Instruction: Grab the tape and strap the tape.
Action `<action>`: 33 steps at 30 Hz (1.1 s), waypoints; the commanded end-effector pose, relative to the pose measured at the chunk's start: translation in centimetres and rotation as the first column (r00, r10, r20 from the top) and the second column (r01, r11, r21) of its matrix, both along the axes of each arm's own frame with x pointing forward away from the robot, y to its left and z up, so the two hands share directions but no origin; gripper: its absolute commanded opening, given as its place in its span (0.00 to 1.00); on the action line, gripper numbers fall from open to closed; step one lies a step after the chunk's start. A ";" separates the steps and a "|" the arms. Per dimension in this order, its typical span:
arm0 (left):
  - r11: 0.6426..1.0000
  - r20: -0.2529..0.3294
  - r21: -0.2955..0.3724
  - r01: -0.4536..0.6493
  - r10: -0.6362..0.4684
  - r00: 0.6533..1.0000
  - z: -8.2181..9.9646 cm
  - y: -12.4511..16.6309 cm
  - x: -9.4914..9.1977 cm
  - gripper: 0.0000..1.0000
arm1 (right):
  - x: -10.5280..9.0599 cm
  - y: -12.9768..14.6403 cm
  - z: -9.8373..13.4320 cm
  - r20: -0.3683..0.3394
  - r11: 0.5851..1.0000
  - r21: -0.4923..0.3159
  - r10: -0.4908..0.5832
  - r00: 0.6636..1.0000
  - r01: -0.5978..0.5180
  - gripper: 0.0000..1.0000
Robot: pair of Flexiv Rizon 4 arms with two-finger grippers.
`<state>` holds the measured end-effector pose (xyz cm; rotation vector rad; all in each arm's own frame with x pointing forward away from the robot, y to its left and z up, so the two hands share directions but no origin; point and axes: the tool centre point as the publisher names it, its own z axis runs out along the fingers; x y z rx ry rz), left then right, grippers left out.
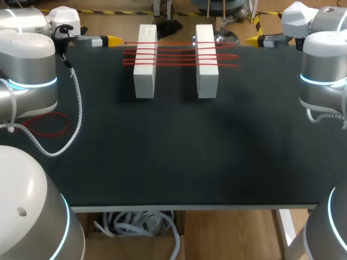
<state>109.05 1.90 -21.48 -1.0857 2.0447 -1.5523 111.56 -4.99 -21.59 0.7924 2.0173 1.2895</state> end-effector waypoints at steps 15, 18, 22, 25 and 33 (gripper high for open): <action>0.902 0.233 -0.015 0.431 -0.416 0.879 -1.7 -1.3 -1.4 1.00 | 0.0 -0.1 0.1 -0.002 1.000 0.000 0.002 1.000 -0.002 1.00; 0.883 0.262 -0.004 0.470 -0.452 0.852 -2.0 -1.6 -1.4 1.00 | 0.0 -0.1 0.1 -0.002 1.000 0.000 0.002 1.000 -0.002 1.00; 0.877 0.277 -0.002 0.481 -0.462 0.842 -2.5 -1.7 -1.2 0.91 | 0.0 -0.1 0.1 -0.002 1.000 0.000 0.002 1.000 -0.002 1.00; 0.873 0.284 -0.004 0.487 -0.466 0.838 -2.8 -1.8 -1.2 0.50 | 0.0 -0.1 0.1 -0.002 1.000 0.000 0.002 1.000 -0.002 1.00; 0.860 0.299 -0.011 0.510 -0.483 0.823 -3.6 -2.1 -1.4 0.49 | 0.0 -0.1 0.1 -0.002 1.000 0.000 0.002 1.000 -0.002 1.00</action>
